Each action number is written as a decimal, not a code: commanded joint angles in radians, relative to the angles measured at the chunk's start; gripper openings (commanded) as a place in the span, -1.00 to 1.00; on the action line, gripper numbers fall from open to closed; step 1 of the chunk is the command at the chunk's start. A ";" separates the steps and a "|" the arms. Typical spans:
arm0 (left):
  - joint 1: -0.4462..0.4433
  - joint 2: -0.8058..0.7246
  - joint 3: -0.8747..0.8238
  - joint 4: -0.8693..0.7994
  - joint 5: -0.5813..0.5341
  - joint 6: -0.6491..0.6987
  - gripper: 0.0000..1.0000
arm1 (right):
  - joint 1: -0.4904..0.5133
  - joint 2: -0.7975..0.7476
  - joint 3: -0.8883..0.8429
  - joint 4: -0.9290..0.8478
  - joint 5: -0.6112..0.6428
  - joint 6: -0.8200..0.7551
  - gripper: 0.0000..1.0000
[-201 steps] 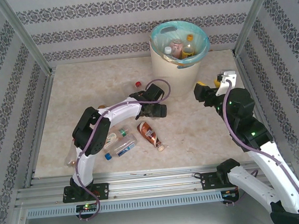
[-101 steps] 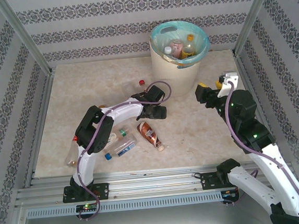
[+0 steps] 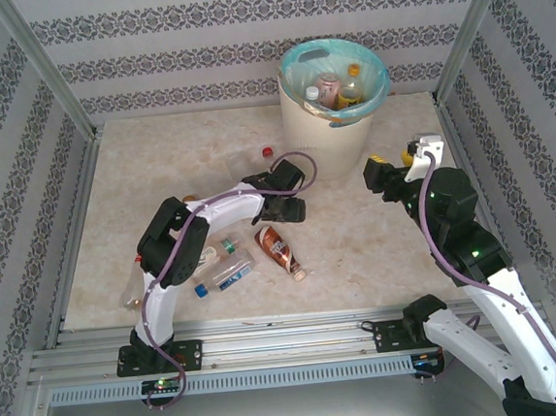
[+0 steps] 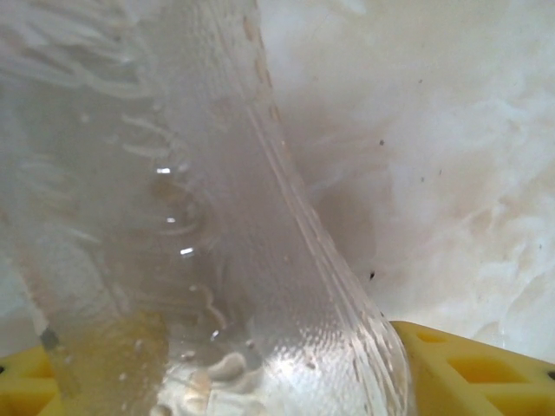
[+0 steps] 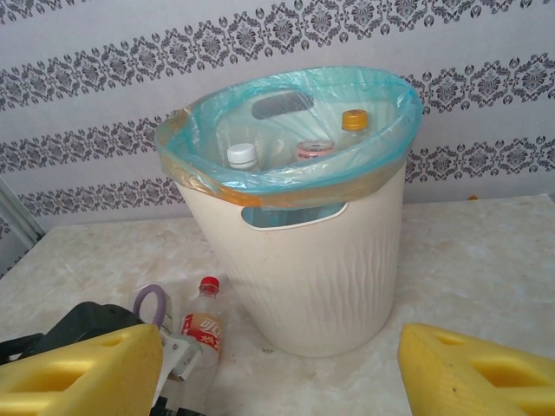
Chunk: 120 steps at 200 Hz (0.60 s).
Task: Put the plastic bottles in the bin
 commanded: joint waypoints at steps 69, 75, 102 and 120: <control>0.011 -0.441 -0.311 0.269 -0.043 0.016 0.15 | -0.011 0.028 0.044 0.020 -0.002 0.043 0.44; 0.011 -0.475 -0.340 0.300 -0.044 0.020 0.15 | -0.012 0.028 0.046 0.020 -0.002 0.047 0.44; 0.011 -0.643 -0.449 0.412 -0.052 0.102 0.11 | -0.010 0.032 0.055 0.020 -0.012 0.071 0.41; 0.011 -0.760 -0.536 0.494 -0.040 0.231 0.00 | -0.007 0.035 0.062 0.022 -0.030 0.083 0.40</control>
